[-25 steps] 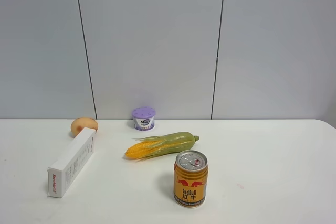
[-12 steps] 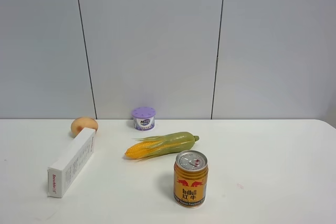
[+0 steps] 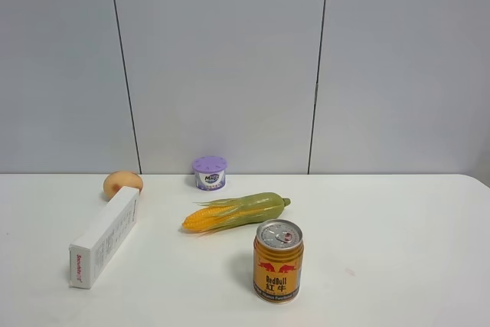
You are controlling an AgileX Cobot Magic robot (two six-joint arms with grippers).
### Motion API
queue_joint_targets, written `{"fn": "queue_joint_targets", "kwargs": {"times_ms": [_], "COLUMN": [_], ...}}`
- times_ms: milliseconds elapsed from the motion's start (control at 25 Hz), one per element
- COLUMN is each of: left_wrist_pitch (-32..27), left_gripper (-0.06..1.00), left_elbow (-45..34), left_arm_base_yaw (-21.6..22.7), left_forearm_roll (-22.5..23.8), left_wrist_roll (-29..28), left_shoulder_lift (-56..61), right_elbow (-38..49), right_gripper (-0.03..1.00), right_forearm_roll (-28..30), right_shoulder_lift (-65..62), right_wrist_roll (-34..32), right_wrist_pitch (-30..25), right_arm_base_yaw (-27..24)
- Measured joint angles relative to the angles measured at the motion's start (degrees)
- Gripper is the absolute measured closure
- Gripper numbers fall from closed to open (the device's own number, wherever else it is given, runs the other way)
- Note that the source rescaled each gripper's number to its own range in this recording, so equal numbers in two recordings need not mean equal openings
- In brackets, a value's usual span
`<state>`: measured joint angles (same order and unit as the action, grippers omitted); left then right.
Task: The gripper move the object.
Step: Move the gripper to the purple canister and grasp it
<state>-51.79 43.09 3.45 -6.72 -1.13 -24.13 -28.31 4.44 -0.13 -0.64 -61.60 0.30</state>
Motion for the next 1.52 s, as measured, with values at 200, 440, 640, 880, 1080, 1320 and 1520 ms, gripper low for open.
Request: {"fn": "queue_joint_targets", "kwargs": {"times_ms": [200,440,640,880,1080,1320,1520], "left_wrist_pitch": [9.32,20.2,29.04,37.08,41.5,50.36,58.11], "left_gripper": [-0.06,-0.06,-0.06,-0.06,-0.06,-0.06,-0.06], "left_elbow": [5.65,7.64,10.36,15.52,20.17,21.06,21.06], "left_arm_base_yaw": [0.0,-1.75,-9.36,-18.8,-24.47,-28.3,-28.64], "left_forearm_roll": [-4.77,-8.25,-8.31,-8.31,-7.55,-3.73,-3.67], "left_wrist_roll": [0.46,2.85,3.42,3.42,3.61,4.69,3.61], "left_shoulder_lift": [-15.57,-30.95,-42.7,-54.97,-64.11,-73.79,-80.32], "right_elbow": [0.0,0.0,0.0,0.0,0.0,0.0,0.0], "right_gripper": [-0.03,-0.03,-0.03,-0.03,-0.03,-0.03,-0.03], "right_forearm_roll": [0.0,0.0,0.0,0.0,0.0,0.0,0.0], "right_shoulder_lift": [0.0,0.0,0.0,0.0,0.0,0.0,0.0], "right_wrist_roll": [0.0,0.0,0.0,0.0,0.0,0.0,0.0], "right_wrist_pitch": [0.0,0.0,0.0,0.0,0.0,0.0,0.0], "right_arm_base_yaw": [0.0,0.0,0.0,0.0,0.0,0.0,0.0]}}
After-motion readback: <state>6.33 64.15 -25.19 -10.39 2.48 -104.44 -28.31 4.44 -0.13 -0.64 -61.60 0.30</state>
